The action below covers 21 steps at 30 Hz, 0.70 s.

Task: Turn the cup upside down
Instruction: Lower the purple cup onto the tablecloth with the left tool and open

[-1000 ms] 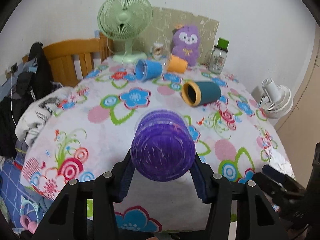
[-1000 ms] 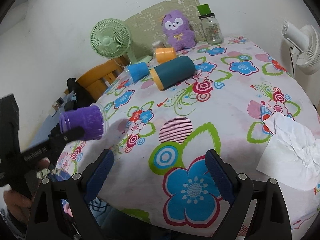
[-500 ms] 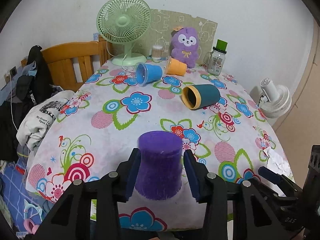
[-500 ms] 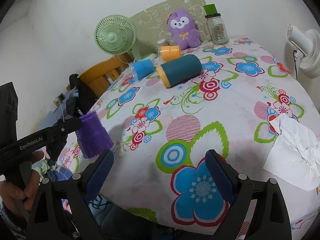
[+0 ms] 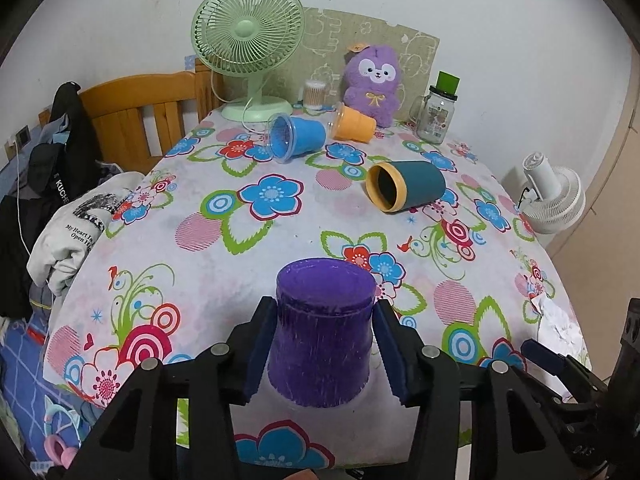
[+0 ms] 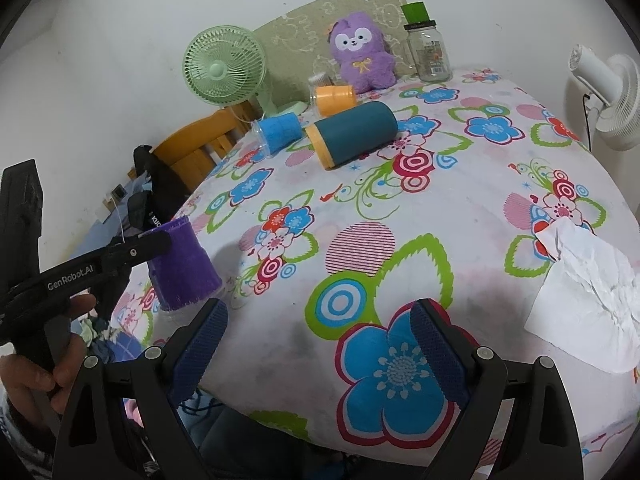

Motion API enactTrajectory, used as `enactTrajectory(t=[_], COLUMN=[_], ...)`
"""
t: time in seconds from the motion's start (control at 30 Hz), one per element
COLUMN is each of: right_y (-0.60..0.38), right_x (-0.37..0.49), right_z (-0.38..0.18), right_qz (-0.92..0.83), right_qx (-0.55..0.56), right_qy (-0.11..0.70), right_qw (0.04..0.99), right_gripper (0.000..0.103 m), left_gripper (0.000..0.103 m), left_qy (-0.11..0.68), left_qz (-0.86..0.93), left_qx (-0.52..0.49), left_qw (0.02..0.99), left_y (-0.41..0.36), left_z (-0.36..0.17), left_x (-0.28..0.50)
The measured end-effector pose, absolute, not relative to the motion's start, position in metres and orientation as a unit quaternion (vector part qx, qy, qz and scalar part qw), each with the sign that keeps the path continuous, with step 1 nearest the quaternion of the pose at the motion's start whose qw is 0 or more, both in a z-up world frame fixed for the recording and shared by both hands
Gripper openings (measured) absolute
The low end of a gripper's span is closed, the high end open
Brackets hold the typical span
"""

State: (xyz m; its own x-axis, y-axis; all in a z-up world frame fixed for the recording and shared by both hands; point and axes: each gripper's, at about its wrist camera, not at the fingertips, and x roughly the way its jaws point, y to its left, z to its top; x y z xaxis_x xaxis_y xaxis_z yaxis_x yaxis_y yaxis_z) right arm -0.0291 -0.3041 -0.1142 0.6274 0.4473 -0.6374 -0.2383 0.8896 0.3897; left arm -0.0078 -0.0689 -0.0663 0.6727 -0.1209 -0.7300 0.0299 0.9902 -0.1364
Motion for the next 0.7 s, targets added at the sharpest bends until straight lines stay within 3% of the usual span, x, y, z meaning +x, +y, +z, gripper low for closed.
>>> enactTrajectory(t=[0.7], right_y=[-0.297], right_x=[-0.026], right_z=[-0.113], right_qz=[0.198], right_qx=[0.132], right_qy=[0.386], right_qw=[0.891], right_gripper=[0.094], left_gripper=[0.051], left_qy=[0.37], left_qz=[-0.047], left_qx=[-0.064], left_qw=[0.926], left_y=[-0.064], left_z=[-0.045], left_x=[-0.009])
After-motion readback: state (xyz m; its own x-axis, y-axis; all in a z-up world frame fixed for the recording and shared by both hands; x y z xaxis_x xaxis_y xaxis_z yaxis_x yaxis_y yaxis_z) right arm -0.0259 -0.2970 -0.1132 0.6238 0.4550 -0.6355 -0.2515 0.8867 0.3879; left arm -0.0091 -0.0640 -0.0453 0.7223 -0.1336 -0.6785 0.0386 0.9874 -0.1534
